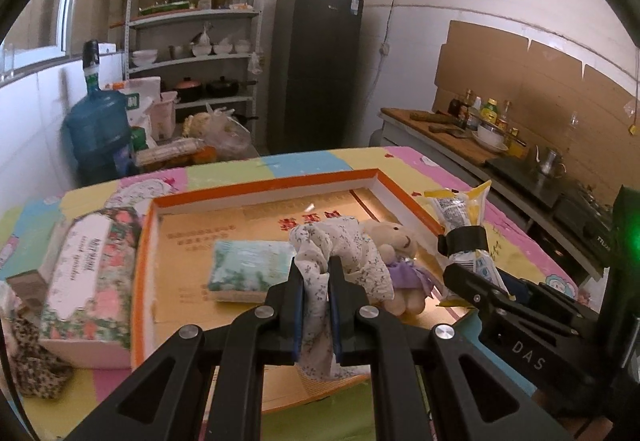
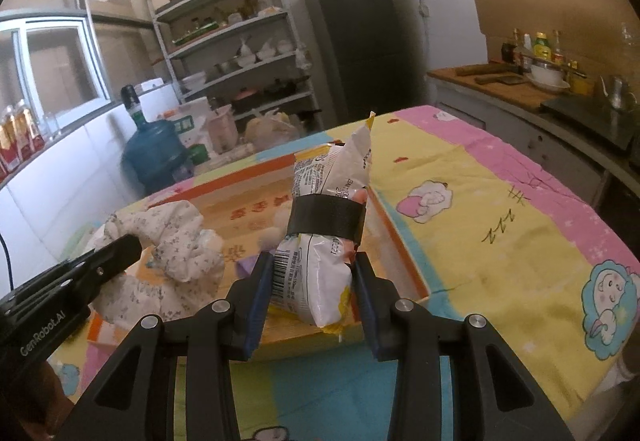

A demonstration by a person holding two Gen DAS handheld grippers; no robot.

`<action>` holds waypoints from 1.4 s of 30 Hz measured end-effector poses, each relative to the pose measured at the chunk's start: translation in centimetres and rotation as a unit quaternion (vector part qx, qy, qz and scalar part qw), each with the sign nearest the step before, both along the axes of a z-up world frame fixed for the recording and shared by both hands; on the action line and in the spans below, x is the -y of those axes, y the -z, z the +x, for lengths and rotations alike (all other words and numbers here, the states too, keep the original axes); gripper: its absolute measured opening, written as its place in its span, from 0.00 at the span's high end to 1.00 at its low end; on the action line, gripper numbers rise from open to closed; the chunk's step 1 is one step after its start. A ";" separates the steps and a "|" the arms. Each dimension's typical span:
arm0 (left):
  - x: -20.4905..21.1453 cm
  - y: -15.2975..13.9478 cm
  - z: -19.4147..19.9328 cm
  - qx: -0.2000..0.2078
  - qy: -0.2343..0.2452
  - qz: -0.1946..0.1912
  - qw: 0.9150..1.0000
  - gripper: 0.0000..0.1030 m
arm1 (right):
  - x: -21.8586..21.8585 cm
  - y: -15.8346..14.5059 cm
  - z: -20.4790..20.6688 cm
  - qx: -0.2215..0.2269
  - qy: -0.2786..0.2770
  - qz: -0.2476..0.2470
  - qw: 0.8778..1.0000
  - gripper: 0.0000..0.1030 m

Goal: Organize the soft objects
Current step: 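Release the cloth ring into the box with the left gripper while the right lowers the bag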

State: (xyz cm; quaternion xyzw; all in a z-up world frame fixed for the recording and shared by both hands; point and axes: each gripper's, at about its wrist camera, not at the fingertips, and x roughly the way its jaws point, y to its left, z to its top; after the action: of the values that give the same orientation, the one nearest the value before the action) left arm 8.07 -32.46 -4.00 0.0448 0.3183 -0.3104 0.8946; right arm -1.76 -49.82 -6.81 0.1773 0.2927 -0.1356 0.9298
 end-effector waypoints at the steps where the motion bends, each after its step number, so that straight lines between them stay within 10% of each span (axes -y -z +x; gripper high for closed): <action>1: 0.2 0.3 0.2 -0.005 0.001 0.000 1.000 0.89 | 0.1 0.1 0.1 -0.002 -0.001 0.000 1.000 0.60; 14: 1.0 3.4 2.6 -0.054 0.002 -0.001 0.999 0.89 | 0.9 1.8 2.0 -0.023 -0.017 0.020 0.999 0.60; 22: 0.6 3.9 3.4 -0.070 -0.022 0.002 0.997 0.46 | 1.0 1.7 2.2 -0.021 -0.015 0.013 1.000 0.57; 42: -1.9 1.7 1.8 -0.040 -0.044 -0.011 0.998 0.29 | 0.2 0.3 0.9 -0.005 0.007 -0.001 1.000 0.43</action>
State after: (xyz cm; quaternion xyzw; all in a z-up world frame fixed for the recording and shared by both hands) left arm 9.88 -30.53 -5.66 0.0085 0.3522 -0.2762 0.8942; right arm -0.88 -49.98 -7.09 0.1776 0.2959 -0.1430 0.9276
